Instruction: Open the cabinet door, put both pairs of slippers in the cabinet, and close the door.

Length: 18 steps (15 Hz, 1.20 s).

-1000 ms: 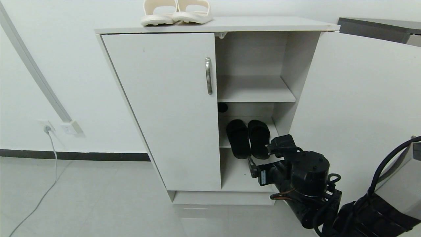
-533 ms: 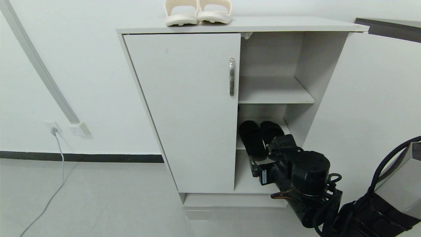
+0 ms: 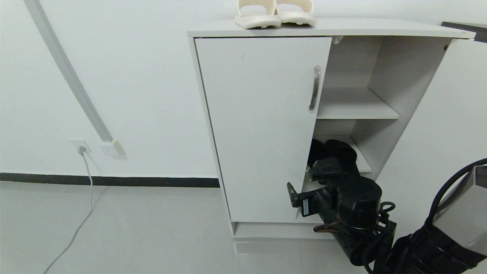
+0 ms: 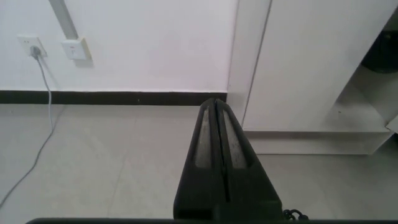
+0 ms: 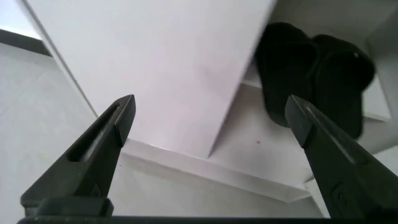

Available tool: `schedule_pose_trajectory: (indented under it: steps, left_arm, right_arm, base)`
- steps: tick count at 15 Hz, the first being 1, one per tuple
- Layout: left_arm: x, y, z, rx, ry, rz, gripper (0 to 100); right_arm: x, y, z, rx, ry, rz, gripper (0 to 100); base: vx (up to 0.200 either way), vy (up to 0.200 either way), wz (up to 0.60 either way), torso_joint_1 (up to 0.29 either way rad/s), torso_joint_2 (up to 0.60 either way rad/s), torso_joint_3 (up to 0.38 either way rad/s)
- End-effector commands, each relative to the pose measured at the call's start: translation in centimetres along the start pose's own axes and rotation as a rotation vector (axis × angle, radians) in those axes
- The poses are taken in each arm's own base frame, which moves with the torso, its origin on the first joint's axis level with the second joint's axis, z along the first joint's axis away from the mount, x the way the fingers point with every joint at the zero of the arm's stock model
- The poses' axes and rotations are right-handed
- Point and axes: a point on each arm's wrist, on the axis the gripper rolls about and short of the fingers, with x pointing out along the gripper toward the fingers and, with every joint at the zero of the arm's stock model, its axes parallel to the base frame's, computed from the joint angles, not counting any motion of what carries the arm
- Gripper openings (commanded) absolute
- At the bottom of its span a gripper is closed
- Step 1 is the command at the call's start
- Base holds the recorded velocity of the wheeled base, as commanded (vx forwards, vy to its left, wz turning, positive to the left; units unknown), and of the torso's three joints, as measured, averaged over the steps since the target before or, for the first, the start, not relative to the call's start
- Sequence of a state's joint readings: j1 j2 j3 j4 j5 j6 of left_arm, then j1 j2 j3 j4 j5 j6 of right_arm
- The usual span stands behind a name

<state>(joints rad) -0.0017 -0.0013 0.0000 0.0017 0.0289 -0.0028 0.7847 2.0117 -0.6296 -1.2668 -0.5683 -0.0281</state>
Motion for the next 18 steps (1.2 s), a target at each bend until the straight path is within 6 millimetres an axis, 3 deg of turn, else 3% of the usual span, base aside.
schedule_pose_trajectory:
  steps: [1,18]
  left_arm:
    - [0.01,0.00,0.00,0.000,0.001,0.000,0]
    - [0.01,0.00,0.00,0.000,0.001,0.000,0]
  right_arm:
    - [0.05,-0.12,-0.21,-0.008,0.005,-0.005,100]
    - [-0.05,-0.17,-0.22,-0.008,-0.003,-0.002,100]
  base:
    - [0.000,0.000,0.00,0.000,0.00,0.000]
    - [0.000,0.000,0.00,0.000,0.00,0.000]
